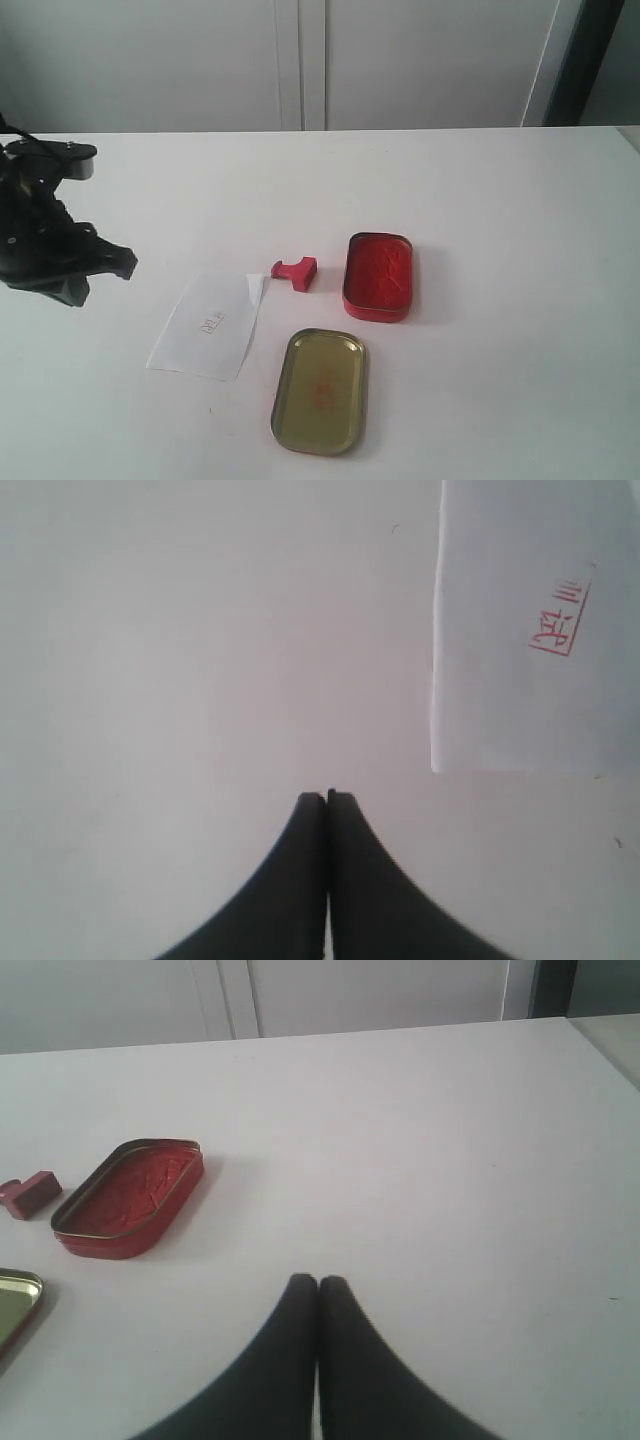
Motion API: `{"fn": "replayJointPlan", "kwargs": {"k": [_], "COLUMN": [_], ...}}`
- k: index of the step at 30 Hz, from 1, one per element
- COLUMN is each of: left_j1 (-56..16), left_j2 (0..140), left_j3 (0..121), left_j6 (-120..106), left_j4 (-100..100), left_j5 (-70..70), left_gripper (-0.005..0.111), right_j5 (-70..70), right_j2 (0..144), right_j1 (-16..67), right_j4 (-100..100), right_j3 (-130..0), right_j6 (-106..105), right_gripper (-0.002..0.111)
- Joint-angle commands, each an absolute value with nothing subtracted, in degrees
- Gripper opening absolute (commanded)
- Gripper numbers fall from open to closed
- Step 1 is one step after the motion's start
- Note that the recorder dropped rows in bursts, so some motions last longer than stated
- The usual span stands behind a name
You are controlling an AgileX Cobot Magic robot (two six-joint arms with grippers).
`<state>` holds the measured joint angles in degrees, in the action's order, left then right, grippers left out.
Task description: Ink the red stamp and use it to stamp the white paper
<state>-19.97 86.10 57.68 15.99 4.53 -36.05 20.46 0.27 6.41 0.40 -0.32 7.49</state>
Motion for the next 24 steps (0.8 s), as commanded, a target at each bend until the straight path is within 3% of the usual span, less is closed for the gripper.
{"fn": "replayJointPlan", "kwargs": {"k": [1,24], "left_j1": [-20.11,-20.11], "left_j2": [82.31,81.06], "left_j3": [55.06,54.8], "left_j6": [16.55,14.6], "left_j4": [4.76,5.17], "left_j5": [-35.59,-35.13], "left_gripper": [0.0,0.0], "right_j5": [19.7,19.7], "right_j2": [0.0,0.0], "right_j1": [6.19,6.19], "right_j4": [0.41,0.41], "right_j3": [0.0,0.0], "right_j6": [7.69,9.1], "right_gripper": [0.0,0.0]}}
